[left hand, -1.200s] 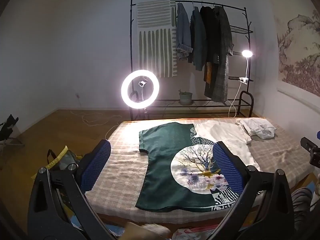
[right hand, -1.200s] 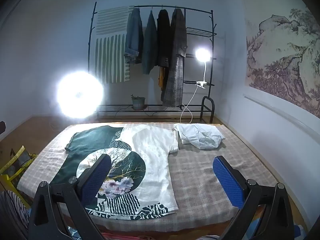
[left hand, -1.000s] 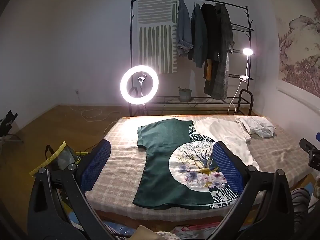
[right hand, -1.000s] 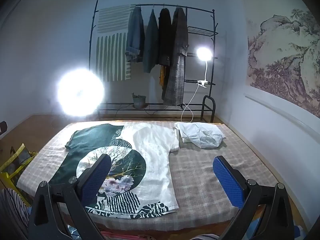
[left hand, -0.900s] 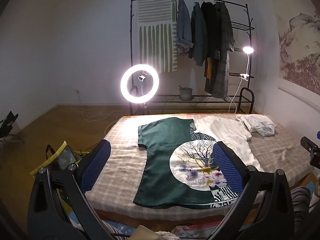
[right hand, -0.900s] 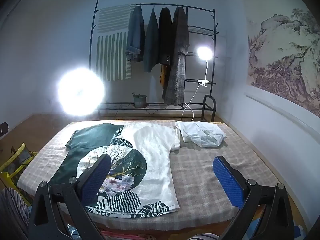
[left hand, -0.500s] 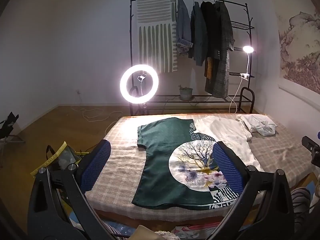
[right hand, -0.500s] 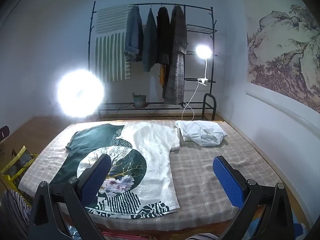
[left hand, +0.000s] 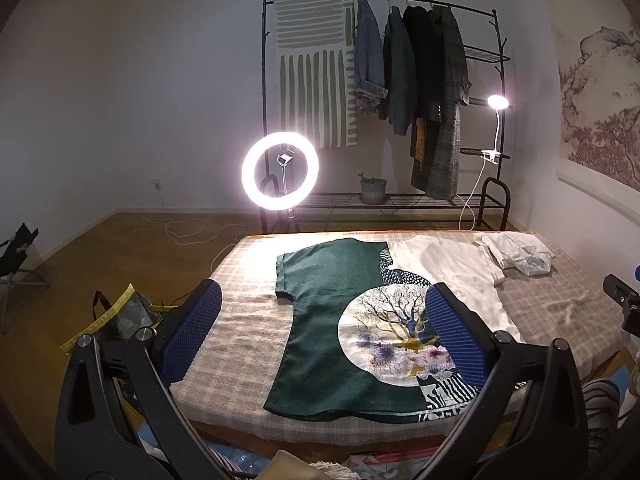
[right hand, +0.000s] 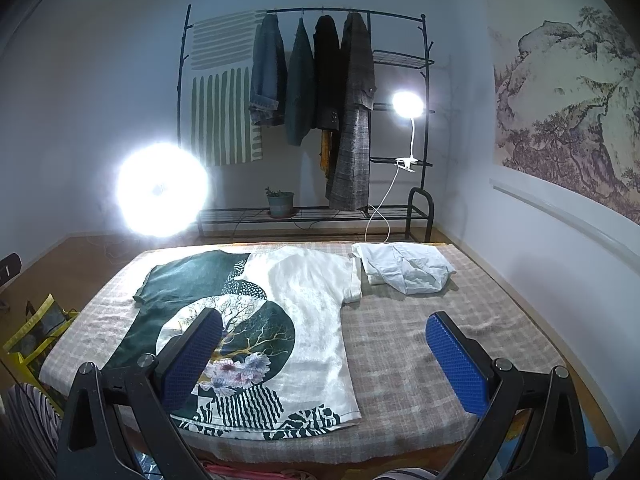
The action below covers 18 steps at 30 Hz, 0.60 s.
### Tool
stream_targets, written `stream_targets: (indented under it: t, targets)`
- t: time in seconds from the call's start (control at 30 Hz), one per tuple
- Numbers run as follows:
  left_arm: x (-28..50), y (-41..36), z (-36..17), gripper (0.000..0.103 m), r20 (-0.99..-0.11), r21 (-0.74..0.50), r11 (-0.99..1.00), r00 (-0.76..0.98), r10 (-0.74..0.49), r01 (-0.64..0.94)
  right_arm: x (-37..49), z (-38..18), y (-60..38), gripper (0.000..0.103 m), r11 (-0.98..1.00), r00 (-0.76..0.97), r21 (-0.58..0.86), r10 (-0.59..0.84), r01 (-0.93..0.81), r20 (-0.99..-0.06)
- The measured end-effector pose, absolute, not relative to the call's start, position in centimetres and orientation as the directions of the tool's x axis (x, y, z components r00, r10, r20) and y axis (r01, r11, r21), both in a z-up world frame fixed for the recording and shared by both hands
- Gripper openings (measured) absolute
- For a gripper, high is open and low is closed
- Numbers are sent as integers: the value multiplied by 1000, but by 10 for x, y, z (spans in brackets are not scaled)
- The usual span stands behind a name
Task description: Fold small clothes
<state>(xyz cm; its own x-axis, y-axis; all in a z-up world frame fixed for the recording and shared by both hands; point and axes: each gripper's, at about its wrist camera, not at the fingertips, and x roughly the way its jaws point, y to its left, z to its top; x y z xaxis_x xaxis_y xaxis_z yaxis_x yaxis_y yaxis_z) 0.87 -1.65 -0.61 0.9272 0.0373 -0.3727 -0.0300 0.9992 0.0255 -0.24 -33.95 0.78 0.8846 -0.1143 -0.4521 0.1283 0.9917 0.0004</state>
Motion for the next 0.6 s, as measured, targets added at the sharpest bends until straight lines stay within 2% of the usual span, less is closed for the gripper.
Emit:
stream_targets:
  t: [0.6]
  targets:
    - [9,-15,-4,103,-371,25,999,928,37,-30,-1,8,-338,103,993,887,8,-105,121,-449]
